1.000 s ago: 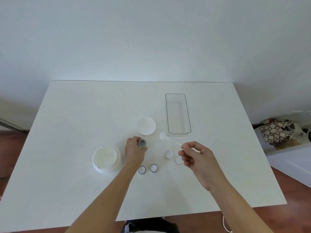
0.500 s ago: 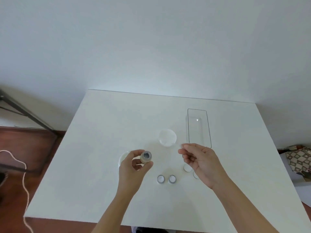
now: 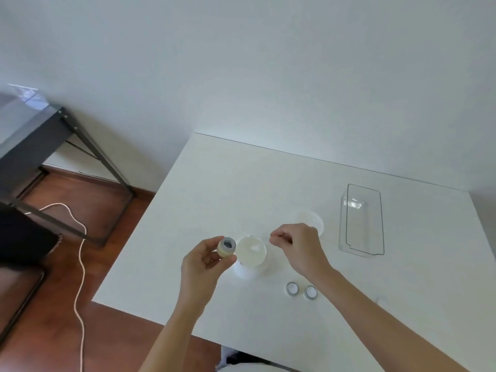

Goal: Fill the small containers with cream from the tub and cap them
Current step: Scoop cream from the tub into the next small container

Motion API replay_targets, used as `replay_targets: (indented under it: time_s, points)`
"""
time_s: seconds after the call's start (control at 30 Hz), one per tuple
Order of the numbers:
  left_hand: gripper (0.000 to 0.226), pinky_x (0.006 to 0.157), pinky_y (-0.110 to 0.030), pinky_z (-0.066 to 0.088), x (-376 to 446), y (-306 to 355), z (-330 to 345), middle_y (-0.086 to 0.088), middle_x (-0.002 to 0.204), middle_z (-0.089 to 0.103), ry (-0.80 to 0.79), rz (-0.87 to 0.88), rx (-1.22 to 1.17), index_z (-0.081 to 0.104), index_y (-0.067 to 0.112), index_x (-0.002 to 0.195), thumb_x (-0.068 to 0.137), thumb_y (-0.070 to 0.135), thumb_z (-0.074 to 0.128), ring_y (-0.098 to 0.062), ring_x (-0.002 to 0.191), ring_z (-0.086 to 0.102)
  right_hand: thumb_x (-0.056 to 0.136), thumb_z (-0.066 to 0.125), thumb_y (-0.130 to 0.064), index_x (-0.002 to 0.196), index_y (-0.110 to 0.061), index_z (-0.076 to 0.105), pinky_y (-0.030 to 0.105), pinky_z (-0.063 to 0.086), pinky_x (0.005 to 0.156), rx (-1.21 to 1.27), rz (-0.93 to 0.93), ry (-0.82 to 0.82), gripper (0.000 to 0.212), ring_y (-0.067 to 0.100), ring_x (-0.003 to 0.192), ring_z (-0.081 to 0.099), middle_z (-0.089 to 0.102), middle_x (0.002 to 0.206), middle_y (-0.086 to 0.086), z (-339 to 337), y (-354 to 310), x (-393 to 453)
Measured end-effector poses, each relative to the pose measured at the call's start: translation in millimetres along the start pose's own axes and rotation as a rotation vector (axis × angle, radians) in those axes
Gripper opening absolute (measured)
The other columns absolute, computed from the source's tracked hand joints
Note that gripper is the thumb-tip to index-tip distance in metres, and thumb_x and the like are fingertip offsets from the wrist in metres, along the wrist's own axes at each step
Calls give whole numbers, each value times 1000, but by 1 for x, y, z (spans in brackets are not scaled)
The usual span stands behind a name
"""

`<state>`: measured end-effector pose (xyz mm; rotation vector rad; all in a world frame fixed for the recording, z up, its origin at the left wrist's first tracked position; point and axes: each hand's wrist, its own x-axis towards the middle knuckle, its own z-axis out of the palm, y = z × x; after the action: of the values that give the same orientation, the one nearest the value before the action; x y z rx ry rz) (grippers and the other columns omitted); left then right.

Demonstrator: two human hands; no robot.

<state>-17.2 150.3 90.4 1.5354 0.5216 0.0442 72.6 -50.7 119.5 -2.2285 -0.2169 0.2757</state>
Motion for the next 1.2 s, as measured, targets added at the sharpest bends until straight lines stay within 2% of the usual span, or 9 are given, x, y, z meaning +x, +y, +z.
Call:
replay_targets:
  time_s: [0.13,0.23,0.47,0.6,0.7,0.8,0.9,0.97,1.2]
  points:
    - [35,76,-17,58,3,-2,-5,6,97,80,-21,8,-13,74,25,103,80,0,81,-9,88,75,97,53,-20,93,-9,71,29,45,70,-425,-265,-105,21,20,80,55,68,80,6,23,-1,14]
    - [35,76,-17,58,5,-3,-9,6,96,80,-20,7,-19,74,27,102,80,1,81,-9,87,75,98,49,-19,91,-11,70,32,44,74,-689,-406,-144,23,23,88,52,63,85,5,33,-4,21]
    - [36,76,-18,58,8,-7,-13,5,95,80,-26,-13,-48,74,29,100,79,0,81,-8,86,74,97,49,-19,87,-12,65,29,27,73,-866,-312,-191,20,24,90,48,58,91,4,48,-6,25]
    - [37,75,-17,57,8,-9,-15,5,95,79,-35,-3,-41,75,30,98,80,-1,80,-8,85,74,96,53,-24,90,-14,66,30,36,79,-707,-145,-201,18,23,92,53,61,96,3,45,-6,25]
    - [36,75,-17,57,9,-10,-14,4,95,79,-40,-10,-34,74,27,99,79,-2,80,-9,85,74,93,58,-23,79,-9,64,34,46,80,-490,27,-146,20,24,84,60,67,87,3,34,-7,24]
    - [35,76,-20,59,10,-11,-12,4,95,79,-48,-9,-12,73,25,99,78,-3,80,-10,85,74,90,61,-19,67,-5,60,27,46,60,-255,215,-96,27,16,59,55,59,62,-1,20,-5,24]
    - [35,76,-22,59,11,-13,-10,6,95,79,-56,-1,22,72,23,100,77,-3,81,-11,84,74,90,63,-19,70,3,61,20,34,50,-95,349,-56,29,11,50,40,43,54,-3,6,-2,21]
    - [35,75,-23,58,12,-14,-7,6,94,79,-60,-3,39,71,23,99,77,-2,81,-10,82,73,90,64,-20,77,8,62,24,32,53,8,399,-38,31,14,54,37,41,59,1,-3,-1,19]
    - [34,78,-27,58,14,-10,8,4,90,79,-99,-31,47,71,21,97,74,-1,83,-11,81,74,91,64,-24,74,-5,67,20,34,58,225,394,2,25,11,57,41,44,59,-4,-21,-16,8]
